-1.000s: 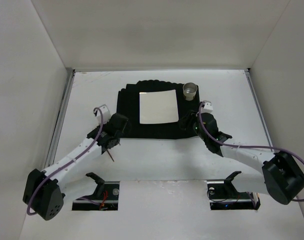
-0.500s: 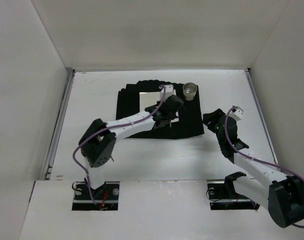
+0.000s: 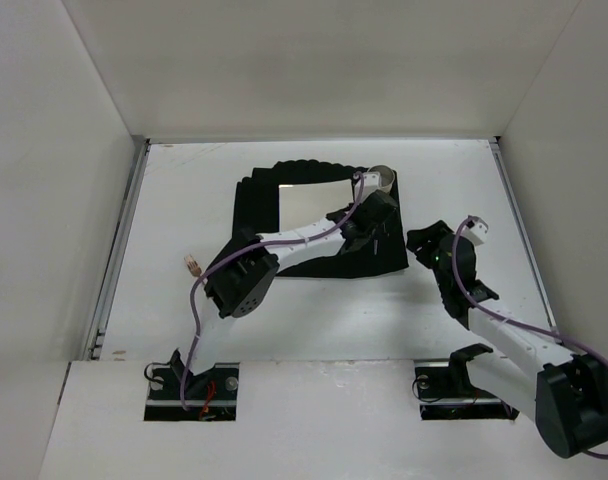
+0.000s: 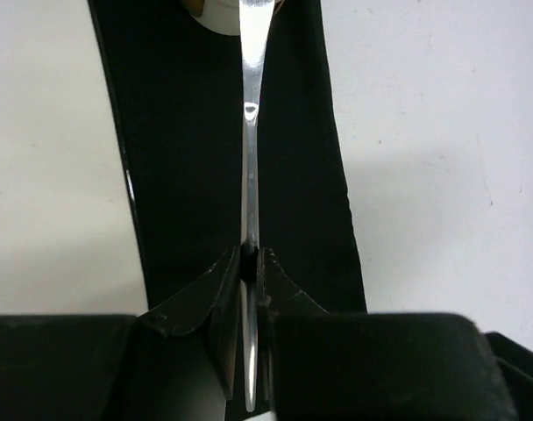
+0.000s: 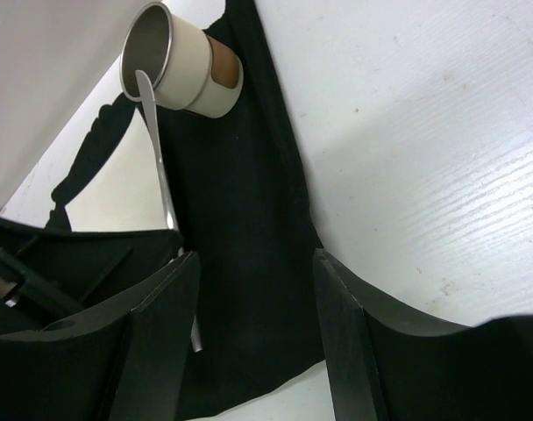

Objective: Set the dinner table for one person

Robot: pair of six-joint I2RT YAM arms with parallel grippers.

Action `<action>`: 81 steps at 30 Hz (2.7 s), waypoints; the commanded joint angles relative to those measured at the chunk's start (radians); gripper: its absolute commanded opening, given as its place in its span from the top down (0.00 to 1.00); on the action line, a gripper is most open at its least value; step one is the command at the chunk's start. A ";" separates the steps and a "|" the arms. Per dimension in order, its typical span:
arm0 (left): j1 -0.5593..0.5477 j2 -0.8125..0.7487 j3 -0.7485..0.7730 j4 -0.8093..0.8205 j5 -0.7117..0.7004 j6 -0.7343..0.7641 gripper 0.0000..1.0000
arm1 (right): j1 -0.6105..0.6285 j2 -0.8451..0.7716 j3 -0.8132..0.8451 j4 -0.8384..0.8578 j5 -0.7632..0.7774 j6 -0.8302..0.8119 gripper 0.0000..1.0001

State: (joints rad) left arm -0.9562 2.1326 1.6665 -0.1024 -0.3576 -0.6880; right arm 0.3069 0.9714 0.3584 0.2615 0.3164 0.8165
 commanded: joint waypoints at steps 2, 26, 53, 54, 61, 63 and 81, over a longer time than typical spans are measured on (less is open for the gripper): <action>0.004 0.049 0.062 0.029 0.036 -0.053 0.97 | -0.010 -0.001 -0.003 0.048 -0.008 0.013 0.39; -0.022 -0.091 -0.186 0.190 -0.057 -0.162 0.96 | -0.001 0.079 0.017 0.088 -0.043 -0.002 0.39; 0.030 0.056 -0.077 0.113 0.138 -0.156 0.84 | -0.001 0.055 0.011 0.091 -0.048 -0.004 0.39; 0.030 0.052 -0.082 0.113 0.137 -0.157 0.82 | -0.001 0.053 0.011 0.091 -0.048 -0.004 0.39; 0.014 -0.077 -0.160 0.136 0.112 -0.142 0.66 | -0.001 0.049 0.007 0.091 -0.048 0.000 0.39; 0.009 -0.152 -0.212 0.159 0.103 -0.133 0.65 | -0.001 0.050 0.007 0.091 -0.046 0.000 0.39; 0.429 -1.283 -1.080 -0.390 -0.271 -0.188 0.62 | 0.048 0.108 0.019 0.151 -0.106 0.001 0.78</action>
State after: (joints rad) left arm -0.5751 0.9318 0.6296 -0.2321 -0.5495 -0.8486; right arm 0.3424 1.0729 0.3576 0.3275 0.2260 0.8165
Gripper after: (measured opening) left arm 0.382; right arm 0.212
